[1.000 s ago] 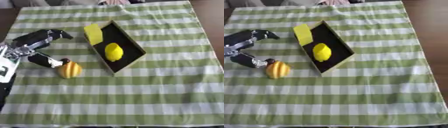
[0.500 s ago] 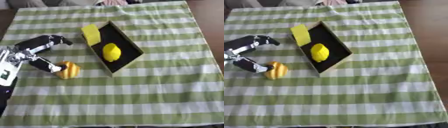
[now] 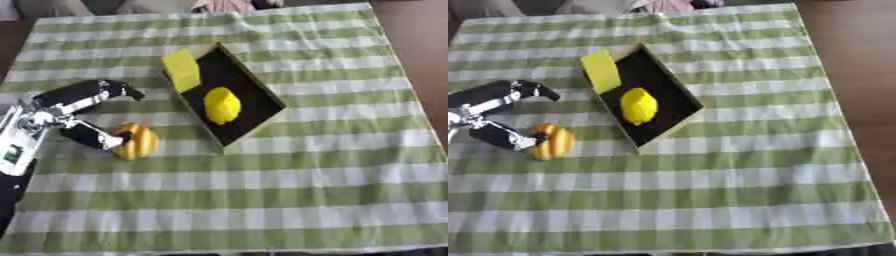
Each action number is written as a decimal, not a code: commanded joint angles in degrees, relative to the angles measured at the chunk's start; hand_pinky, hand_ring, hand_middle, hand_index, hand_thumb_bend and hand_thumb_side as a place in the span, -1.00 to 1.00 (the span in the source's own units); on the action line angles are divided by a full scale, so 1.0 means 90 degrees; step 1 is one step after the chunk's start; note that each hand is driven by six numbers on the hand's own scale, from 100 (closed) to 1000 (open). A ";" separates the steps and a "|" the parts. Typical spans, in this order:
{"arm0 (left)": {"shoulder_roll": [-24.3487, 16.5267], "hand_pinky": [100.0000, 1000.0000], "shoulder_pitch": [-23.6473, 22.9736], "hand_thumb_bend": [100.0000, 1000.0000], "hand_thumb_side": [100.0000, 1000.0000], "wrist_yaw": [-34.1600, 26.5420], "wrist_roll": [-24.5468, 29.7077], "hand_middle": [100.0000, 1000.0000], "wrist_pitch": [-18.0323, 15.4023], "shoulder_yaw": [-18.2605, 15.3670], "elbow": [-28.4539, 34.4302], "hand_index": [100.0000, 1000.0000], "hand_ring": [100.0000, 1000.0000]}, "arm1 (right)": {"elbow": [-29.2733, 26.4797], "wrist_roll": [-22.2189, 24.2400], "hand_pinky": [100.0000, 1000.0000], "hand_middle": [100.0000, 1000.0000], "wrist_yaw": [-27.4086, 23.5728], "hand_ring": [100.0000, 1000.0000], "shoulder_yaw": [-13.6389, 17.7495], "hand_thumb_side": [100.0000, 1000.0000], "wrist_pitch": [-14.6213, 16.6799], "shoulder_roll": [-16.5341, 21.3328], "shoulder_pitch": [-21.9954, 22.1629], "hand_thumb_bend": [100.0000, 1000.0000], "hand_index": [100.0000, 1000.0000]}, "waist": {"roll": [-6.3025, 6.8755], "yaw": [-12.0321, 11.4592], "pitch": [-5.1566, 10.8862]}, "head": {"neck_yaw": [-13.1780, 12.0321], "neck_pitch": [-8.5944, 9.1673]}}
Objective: Pick up objects on the table and place them in the box.
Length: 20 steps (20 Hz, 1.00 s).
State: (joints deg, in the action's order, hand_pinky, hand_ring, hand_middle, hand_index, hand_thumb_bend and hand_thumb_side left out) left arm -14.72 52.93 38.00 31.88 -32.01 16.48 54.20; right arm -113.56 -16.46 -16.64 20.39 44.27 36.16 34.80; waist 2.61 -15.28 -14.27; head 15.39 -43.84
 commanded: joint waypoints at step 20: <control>-0.0321 0.81 0.0310 -0.84 -0.81 -0.0774 0.2232 0.54 -0.2217 0.0216 -0.0046 0.76 0.76 | -0.0114 -0.0074 1.00 0.61 0.0364 1.00 -0.0105 -0.18 -0.0234 -0.0071 0.0120 -1.00 1.00 | -0.0021 -0.0078 0.0138 | 0.0119 -0.0031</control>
State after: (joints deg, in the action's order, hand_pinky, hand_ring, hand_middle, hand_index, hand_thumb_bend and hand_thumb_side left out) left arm -16.21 54.25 31.06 31.92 -31.97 18.37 53.50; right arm -113.56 -17.03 -13.72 19.22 42.51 34.97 35.48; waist 2.55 -15.96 -14.10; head 16.29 -43.84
